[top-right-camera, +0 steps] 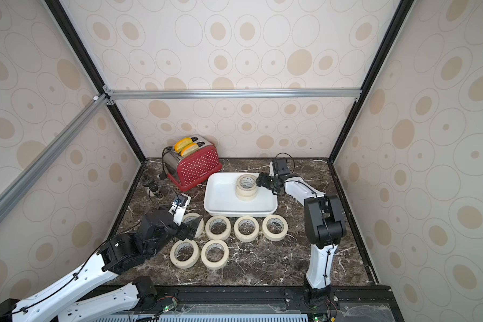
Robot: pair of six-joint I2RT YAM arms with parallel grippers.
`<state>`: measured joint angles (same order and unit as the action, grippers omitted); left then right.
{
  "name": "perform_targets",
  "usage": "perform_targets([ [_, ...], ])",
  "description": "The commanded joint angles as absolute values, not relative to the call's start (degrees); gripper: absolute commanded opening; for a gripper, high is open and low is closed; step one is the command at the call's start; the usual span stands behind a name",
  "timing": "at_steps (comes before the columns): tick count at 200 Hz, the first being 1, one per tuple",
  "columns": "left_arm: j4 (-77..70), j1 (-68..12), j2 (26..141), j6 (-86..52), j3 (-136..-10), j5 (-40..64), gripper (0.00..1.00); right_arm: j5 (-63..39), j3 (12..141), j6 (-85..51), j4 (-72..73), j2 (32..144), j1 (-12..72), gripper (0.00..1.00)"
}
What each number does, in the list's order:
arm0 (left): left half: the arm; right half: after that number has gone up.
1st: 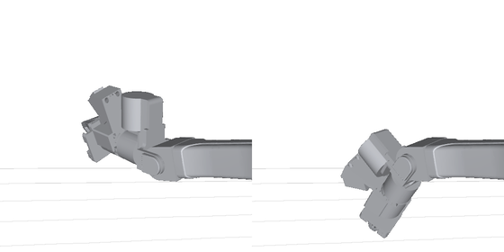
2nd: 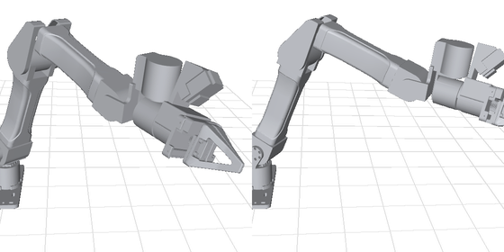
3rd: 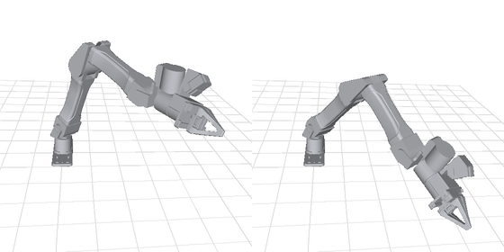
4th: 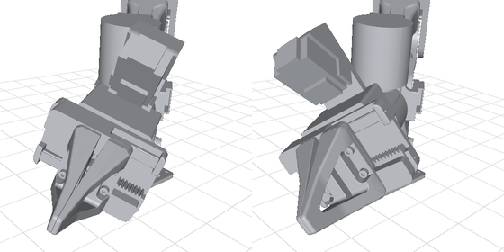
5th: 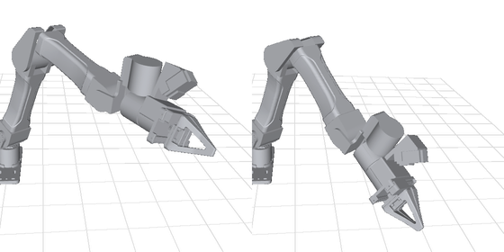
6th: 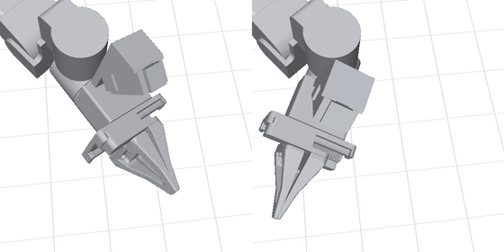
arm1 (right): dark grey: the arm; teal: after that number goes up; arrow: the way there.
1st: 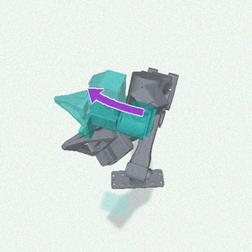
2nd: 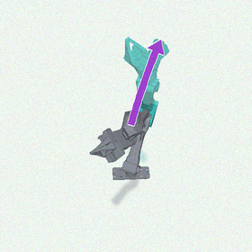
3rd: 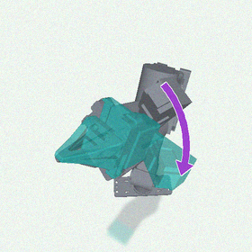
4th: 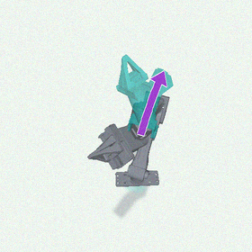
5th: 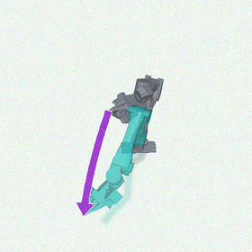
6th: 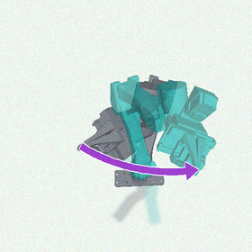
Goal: Take out the art tape in the storage box
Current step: Pick up the art tape from the storage box.
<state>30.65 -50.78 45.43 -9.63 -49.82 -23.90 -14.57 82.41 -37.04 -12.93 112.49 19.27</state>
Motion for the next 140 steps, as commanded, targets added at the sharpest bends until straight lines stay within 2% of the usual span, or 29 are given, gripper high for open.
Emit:
perform_targets([
  [1, 29.5, -50.6, 45.2, -8.6, -49.8, -24.0, 0.99, -17.5, 85.1, -36.7, -14.8, 114.5, 19.1, 0.77],
  [59, 31.4, -50.5, 47.2, -8.7, -50.8, -24.6, 0.99, -20.5, 87.4, -36.9, -14.3, 118.3, 19.2, 0.67],
  [82, 31.9, -50.5, 47.7, -8.6, -51.0, -24.7, 0.99, -21.9, 87.9, -37.1, -14.0, 119.3, 19.2, 0.57],
  [140, 33.3, -50.5, 50.0, -8.3, -52.3, -24.6, 0.99, -22.5, 88.7, -36.4, -14.4, 120.0, 19.2, 0.4],
])
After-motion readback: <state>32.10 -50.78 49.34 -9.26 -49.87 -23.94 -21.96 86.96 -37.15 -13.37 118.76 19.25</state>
